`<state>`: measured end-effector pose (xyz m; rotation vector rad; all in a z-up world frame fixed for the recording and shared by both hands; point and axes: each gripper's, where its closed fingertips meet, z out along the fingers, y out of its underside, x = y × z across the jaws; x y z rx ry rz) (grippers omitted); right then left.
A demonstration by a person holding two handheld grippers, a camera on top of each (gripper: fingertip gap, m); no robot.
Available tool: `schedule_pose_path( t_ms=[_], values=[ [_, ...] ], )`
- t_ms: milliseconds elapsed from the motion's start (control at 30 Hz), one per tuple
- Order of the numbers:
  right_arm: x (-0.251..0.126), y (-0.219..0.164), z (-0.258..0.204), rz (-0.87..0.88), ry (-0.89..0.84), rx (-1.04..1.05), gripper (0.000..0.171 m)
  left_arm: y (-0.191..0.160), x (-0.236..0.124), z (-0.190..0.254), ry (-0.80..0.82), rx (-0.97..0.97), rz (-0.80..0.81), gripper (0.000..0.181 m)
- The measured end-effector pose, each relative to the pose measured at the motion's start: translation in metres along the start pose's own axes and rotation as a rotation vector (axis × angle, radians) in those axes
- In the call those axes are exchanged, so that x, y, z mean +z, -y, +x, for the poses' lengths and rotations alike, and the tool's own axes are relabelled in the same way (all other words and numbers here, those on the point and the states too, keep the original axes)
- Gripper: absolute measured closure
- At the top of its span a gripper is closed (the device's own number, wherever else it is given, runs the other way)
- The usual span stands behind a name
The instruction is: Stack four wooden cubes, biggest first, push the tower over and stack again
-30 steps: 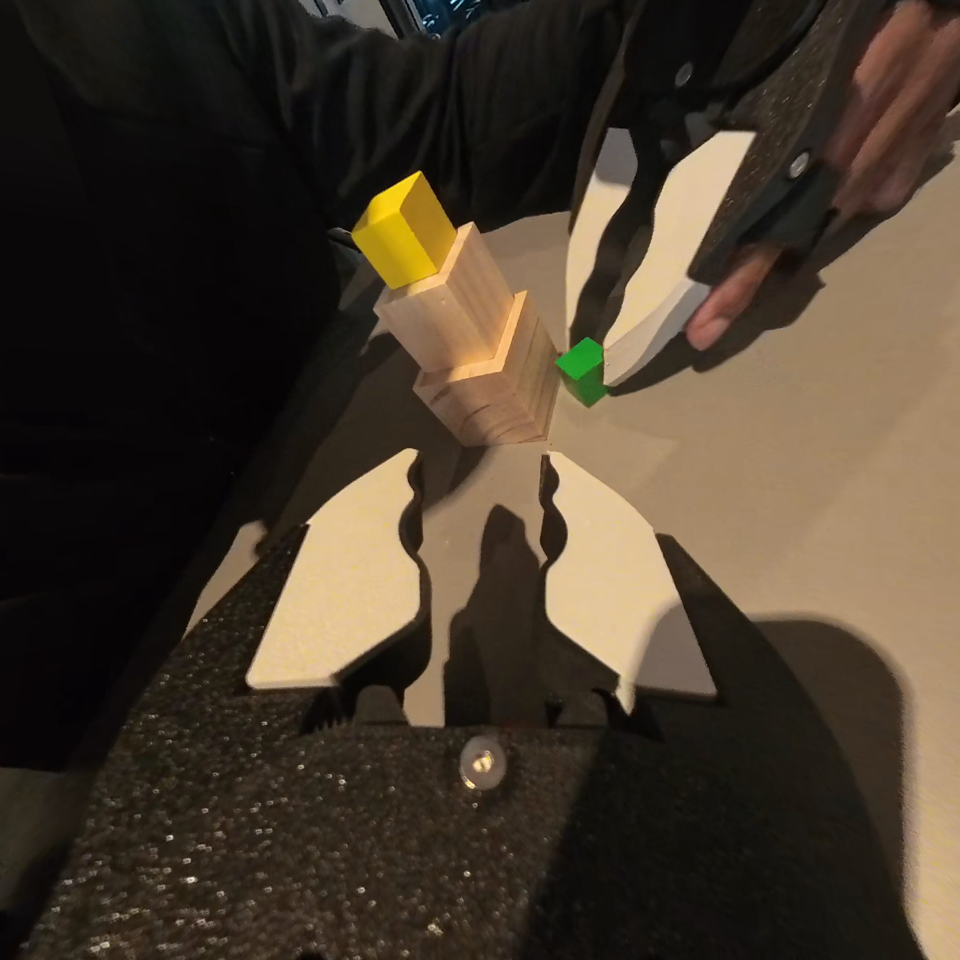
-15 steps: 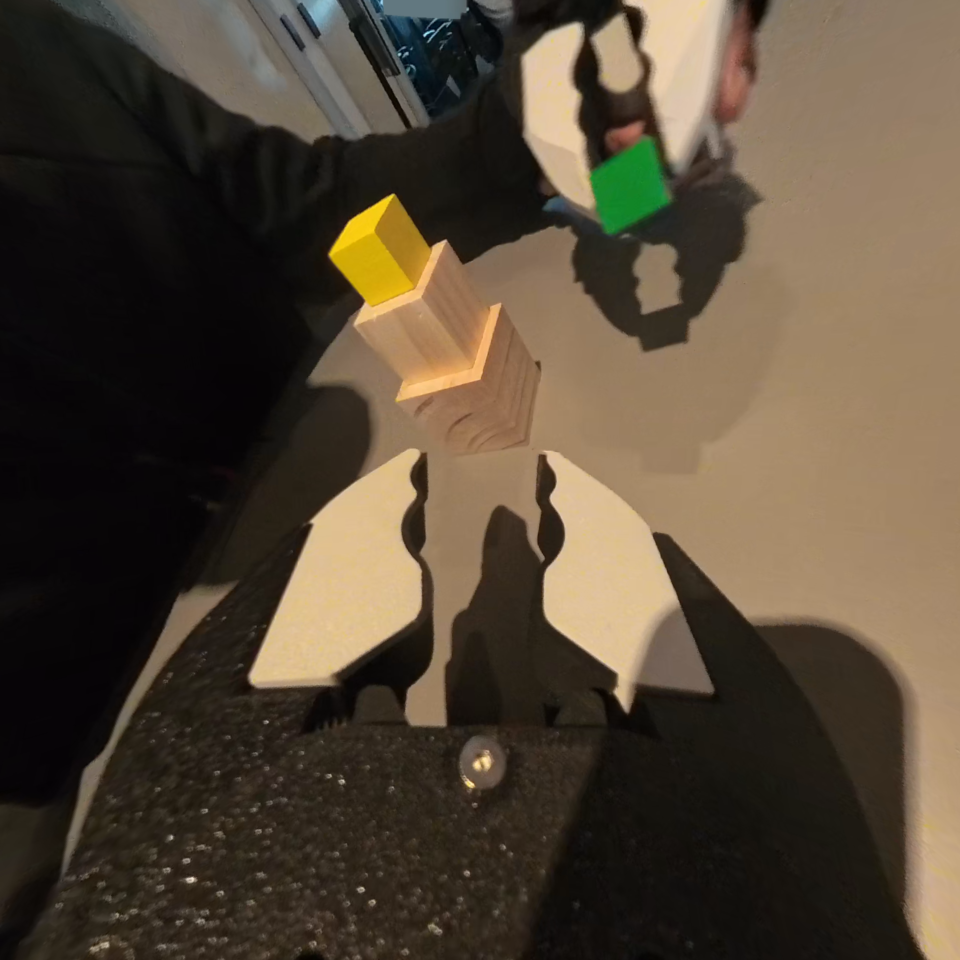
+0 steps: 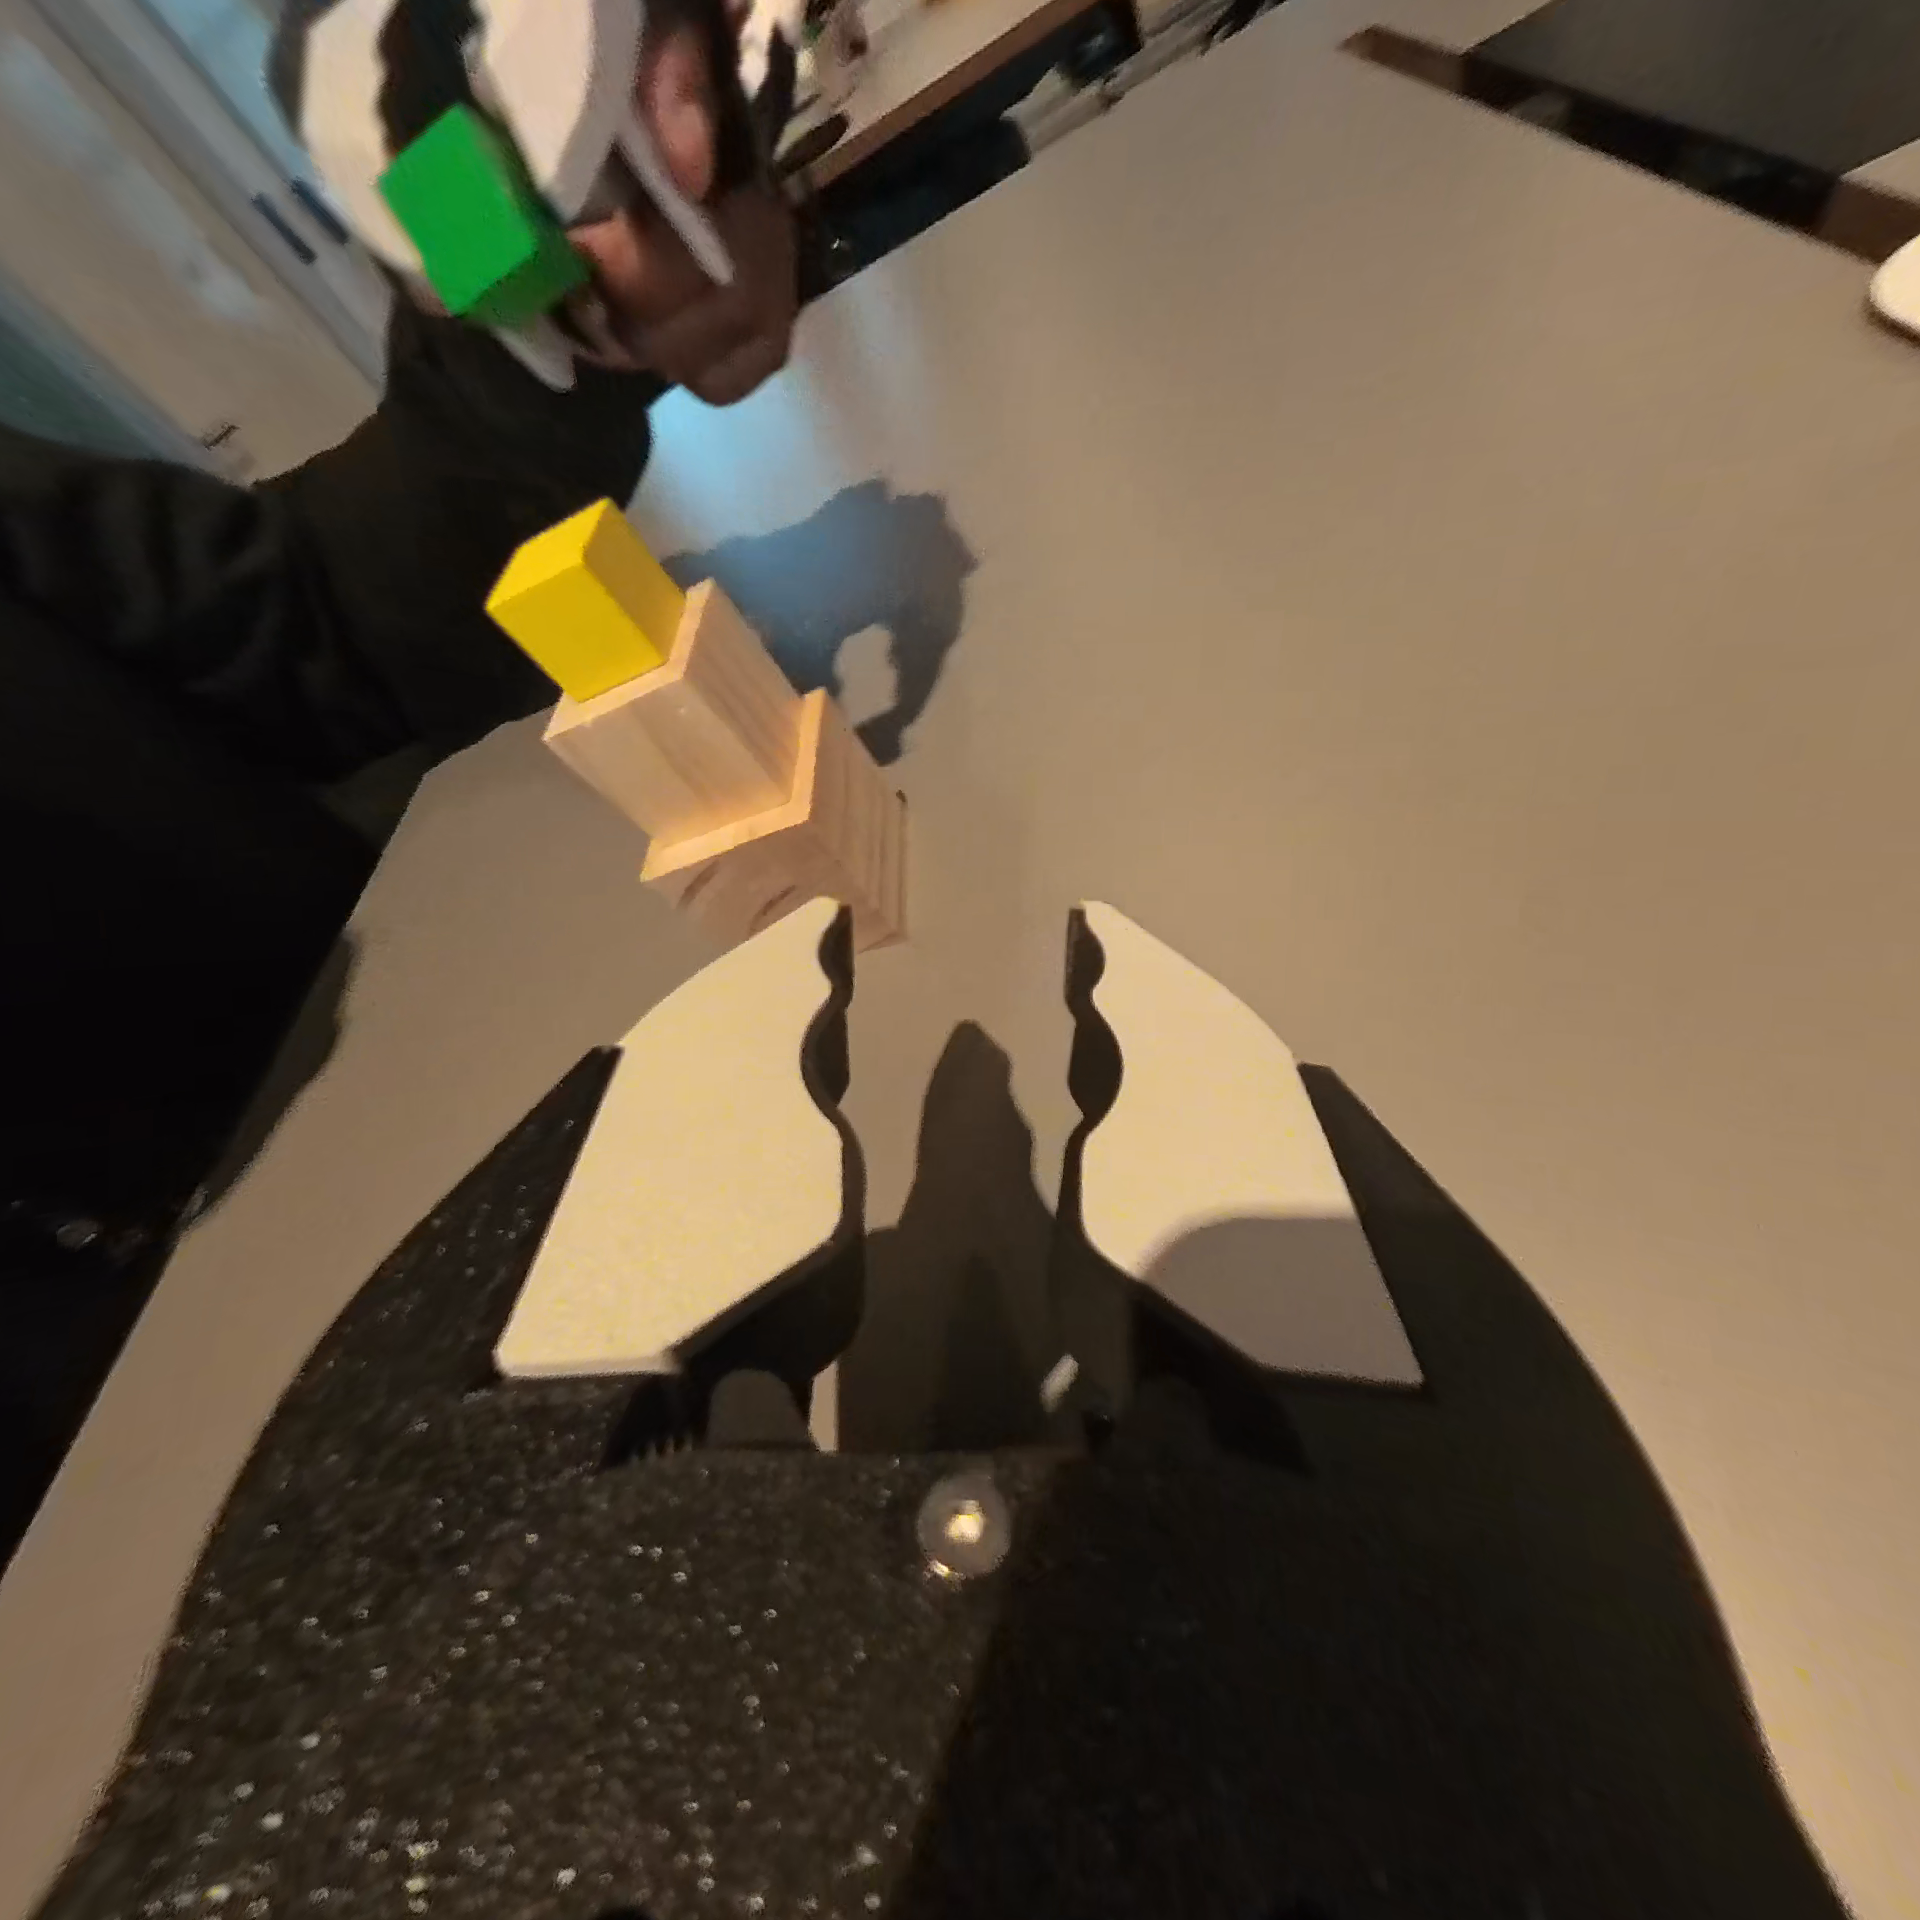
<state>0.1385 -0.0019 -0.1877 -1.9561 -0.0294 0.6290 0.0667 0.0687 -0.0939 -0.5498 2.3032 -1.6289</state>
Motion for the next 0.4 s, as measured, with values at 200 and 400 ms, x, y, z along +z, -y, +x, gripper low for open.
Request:
schedule_pose_path(
  t_ms=[200, 400],
  values=[
    [0.0, 0.0, 0.003, 0.008, -0.033, 0.007, 0.131, 0.0, 0.014, 0.016, 0.011, 0.047, -0.208, 0.16],
    [-0.001, 0.001, 0.002, 0.017, -0.016, 0.016, 0.131, 0.002, 0.029, 0.023, 0.007, 0.06, -0.33, 0.16]
  ],
)
